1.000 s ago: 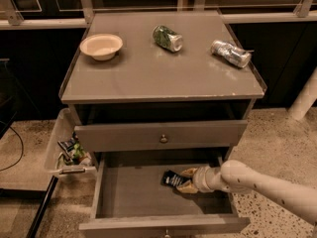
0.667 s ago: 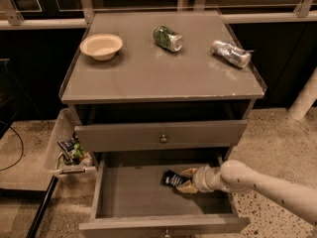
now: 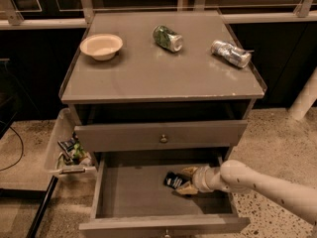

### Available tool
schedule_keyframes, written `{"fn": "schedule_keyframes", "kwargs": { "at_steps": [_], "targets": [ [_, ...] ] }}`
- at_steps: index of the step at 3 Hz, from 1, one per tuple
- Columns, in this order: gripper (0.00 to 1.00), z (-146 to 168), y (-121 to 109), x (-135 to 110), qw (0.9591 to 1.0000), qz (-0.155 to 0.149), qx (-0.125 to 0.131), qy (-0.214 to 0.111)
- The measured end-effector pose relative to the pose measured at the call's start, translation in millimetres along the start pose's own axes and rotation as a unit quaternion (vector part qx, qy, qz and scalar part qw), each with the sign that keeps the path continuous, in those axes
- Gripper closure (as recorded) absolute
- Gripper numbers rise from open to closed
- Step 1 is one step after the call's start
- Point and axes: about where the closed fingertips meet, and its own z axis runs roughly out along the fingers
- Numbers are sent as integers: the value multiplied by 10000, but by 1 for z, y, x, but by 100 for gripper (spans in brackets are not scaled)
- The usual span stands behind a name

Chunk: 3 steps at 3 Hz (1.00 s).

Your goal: Place rxbar blueberry into middle drawer

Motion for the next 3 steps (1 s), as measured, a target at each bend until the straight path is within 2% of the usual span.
{"fn": "schedule_keyframes", "kwargs": {
  "at_steps": [1,2,3],
  "targets": [
    [0,0,0,0,10000,0,0,0],
    [0,-10,3,-4,10000,-16,-11,38],
    [0,-46,8,-16,9999,-135,-47,-31]
  ]
}}
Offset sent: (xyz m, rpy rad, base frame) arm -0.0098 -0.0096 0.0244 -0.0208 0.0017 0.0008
